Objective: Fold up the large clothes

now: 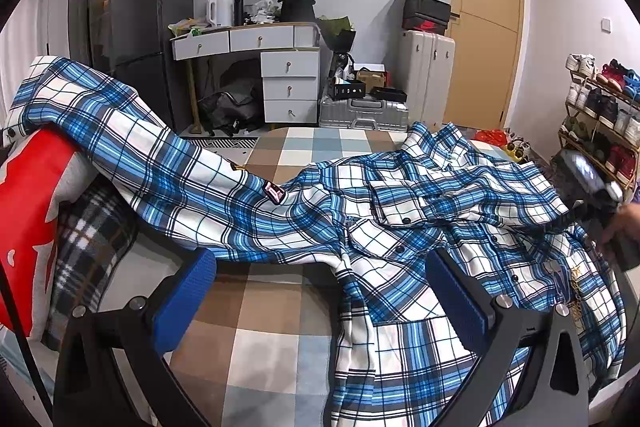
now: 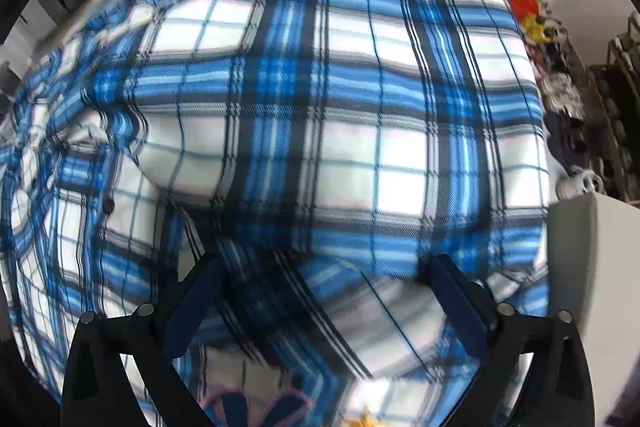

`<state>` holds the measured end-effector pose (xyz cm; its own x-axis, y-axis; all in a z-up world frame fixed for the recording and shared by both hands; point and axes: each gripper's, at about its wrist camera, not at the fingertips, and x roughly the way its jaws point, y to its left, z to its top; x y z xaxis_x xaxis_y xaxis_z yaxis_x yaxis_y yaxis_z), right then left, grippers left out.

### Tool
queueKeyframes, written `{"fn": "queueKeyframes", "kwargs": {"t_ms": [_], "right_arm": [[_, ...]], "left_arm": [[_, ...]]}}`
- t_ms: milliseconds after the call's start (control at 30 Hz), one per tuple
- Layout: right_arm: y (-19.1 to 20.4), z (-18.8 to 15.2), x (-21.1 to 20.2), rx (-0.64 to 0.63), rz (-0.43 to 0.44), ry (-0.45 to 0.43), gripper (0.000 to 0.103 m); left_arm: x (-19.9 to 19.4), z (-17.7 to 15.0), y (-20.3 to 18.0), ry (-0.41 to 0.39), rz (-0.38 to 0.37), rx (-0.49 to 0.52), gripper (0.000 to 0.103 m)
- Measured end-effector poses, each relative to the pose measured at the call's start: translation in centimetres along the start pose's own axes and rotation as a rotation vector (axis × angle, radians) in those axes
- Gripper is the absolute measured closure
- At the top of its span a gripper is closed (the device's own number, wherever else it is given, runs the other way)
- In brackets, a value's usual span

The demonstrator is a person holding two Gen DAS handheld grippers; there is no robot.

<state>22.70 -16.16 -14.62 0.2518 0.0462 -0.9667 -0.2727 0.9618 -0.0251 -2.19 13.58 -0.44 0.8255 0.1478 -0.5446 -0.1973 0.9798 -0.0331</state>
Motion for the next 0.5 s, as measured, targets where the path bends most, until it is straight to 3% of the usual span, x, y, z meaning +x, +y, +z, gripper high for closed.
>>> {"fn": "queueKeyframes", "kwargs": {"t_ms": [100, 167, 367, 433, 467, 500], "right_arm": [[0.7, 0.7, -4.0, 0.046, 0.102, -0.157, 0.005], [2.3, 2.3, -5.6, 0.082, 0.122, -0.250, 0.003], [8.8, 7.7, -0.2, -0.051, -0.103, -0.158, 0.003], [10.7, 7.9, 2.0, -0.098, -0.171, -0.108, 0.004], [10.9, 7.8, 1.8, -0.070, -0.176, -0.174, 0.001], [11.1, 7.9, 2.2, -0.067, -0.177, -0.153, 0.002]], "left_arm": [[0.0, 0.0, -0.2, -0.004, -0.001, 0.004, 0.001], [0.1, 0.0, -0.4, 0.000, -0.001, 0.009, 0.001], [0.5, 0.0, -0.3, 0.011, 0.007, 0.015, 0.001], [0.6, 0.1, -0.2, 0.014, 0.002, 0.009, 0.001], [0.6, 0.2, -0.2, 0.016, -0.005, 0.007, 0.001], [0.7, 0.2, -0.3, 0.017, -0.008, 0.009, 0.001]]}}
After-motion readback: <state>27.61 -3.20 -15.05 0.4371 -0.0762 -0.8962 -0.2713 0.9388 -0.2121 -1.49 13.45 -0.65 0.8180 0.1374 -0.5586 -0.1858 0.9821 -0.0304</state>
